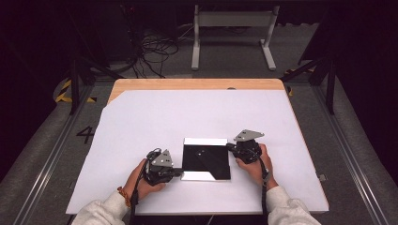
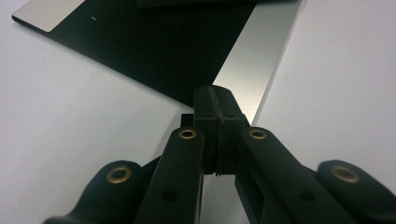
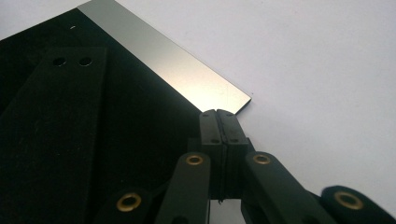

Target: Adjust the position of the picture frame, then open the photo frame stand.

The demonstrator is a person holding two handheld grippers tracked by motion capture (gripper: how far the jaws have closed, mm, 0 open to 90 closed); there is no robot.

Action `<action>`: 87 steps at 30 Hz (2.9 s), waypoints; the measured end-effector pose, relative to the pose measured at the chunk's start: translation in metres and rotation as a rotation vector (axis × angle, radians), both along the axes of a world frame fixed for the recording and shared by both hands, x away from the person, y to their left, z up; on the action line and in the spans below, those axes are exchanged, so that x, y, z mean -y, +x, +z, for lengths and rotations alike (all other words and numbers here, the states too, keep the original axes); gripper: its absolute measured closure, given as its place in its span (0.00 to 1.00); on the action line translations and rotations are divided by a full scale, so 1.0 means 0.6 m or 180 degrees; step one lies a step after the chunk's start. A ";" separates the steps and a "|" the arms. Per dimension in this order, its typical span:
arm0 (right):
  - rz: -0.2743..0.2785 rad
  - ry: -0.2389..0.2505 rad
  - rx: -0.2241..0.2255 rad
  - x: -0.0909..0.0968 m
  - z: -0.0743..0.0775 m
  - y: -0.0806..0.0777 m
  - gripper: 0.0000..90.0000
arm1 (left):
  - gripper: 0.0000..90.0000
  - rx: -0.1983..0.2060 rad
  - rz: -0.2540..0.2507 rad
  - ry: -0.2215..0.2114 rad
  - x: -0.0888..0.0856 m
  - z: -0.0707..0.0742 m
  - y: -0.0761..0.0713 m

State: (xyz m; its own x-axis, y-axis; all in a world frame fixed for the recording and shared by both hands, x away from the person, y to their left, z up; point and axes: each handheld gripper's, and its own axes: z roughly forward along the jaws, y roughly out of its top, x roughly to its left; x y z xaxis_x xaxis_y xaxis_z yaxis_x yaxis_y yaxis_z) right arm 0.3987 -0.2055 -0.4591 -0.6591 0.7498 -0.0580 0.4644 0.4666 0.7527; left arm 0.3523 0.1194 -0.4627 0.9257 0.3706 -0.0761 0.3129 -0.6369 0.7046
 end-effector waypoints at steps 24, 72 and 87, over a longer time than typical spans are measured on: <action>0.0377 0.0024 -0.0108 0.038 0.026 -0.090 0.99 | 0.87 0.0266 0.0289 -0.0176 -0.082 0.015 -0.039; 0.0835 -0.0774 -0.0599 -0.005 0.047 -0.141 0.92 | 0.32 0.0385 0.0812 -0.0067 -0.131 0.000 -0.069; 0.0878 -0.0760 -0.0710 -0.011 0.041 -0.136 0.93 | 0.31 0.0345 0.0784 -0.0038 -0.128 -0.002 -0.071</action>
State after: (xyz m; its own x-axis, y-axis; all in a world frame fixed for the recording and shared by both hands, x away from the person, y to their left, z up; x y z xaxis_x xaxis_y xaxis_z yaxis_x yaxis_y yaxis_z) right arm 0.3169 -0.1992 -0.4347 -0.8492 0.5265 -0.0420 0.4371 0.7451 0.5037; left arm 0.3099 0.1962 -0.4639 0.8106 0.5854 0.0127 0.3798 -0.5422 0.7495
